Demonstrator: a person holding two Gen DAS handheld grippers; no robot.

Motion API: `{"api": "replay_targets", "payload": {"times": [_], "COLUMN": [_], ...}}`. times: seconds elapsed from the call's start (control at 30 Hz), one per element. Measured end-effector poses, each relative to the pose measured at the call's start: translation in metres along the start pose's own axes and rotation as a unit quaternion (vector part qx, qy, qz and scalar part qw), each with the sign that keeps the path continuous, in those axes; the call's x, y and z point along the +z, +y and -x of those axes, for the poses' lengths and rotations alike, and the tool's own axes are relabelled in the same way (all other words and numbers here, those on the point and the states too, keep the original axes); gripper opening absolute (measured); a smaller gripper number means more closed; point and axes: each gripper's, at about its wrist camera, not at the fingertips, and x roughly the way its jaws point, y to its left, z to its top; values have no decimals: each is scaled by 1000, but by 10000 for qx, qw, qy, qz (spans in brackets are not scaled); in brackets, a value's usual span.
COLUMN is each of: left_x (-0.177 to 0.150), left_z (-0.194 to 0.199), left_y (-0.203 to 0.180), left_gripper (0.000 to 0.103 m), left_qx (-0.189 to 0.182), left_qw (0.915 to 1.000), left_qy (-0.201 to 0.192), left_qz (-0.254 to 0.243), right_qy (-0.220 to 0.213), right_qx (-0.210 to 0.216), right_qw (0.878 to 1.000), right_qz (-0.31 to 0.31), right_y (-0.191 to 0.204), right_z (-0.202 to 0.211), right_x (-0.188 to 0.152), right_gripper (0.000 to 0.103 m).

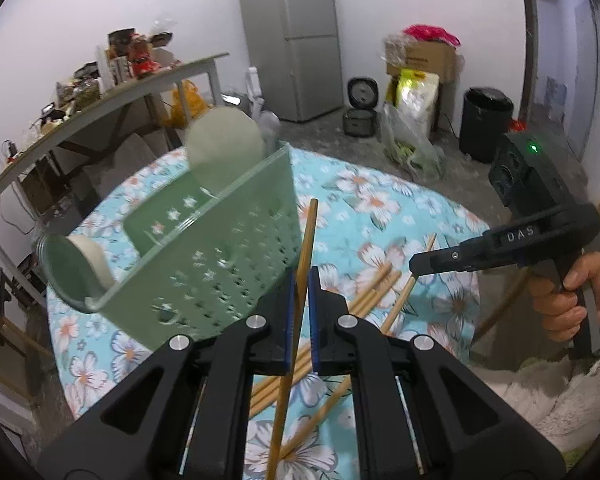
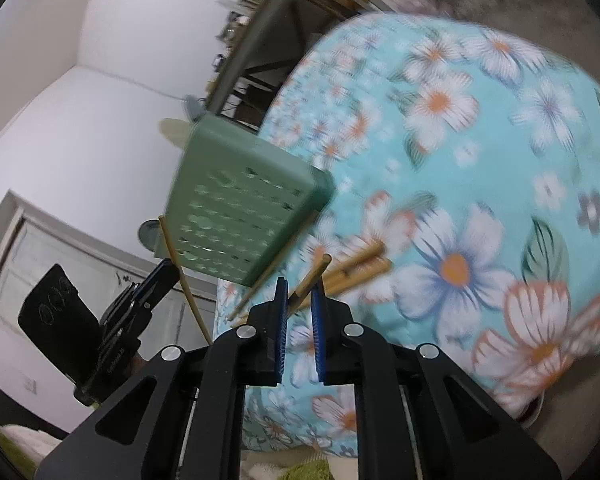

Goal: Organize utensils

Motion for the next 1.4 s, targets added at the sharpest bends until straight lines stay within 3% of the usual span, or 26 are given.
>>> {"api": "replay_targets", "payload": {"times": [0.43, 0.83, 1.17, 1.4], "left_x": [14, 22, 15, 3], "left_z": [47, 68, 46, 17], "left_y": [27, 35, 27, 17], "left_gripper": [5, 0, 0, 0], "left_qx": [330, 344, 45, -214], "left_qw": [9970, 9938, 9967, 9977], "left_qy": [-530, -843, -499, -152], "left_qz": [449, 633, 633, 632], "right_qy": [-269, -513, -526, -523], "right_qx": [193, 199, 149, 94], "right_qw": [9956, 9896, 9912, 9967], "right_qz": [872, 1330, 1206, 620], "right_y": [50, 78, 67, 26], "right_z": [3, 14, 17, 37], "right_x": [20, 28, 28, 27], "right_gripper": [8, 6, 6, 7]}}
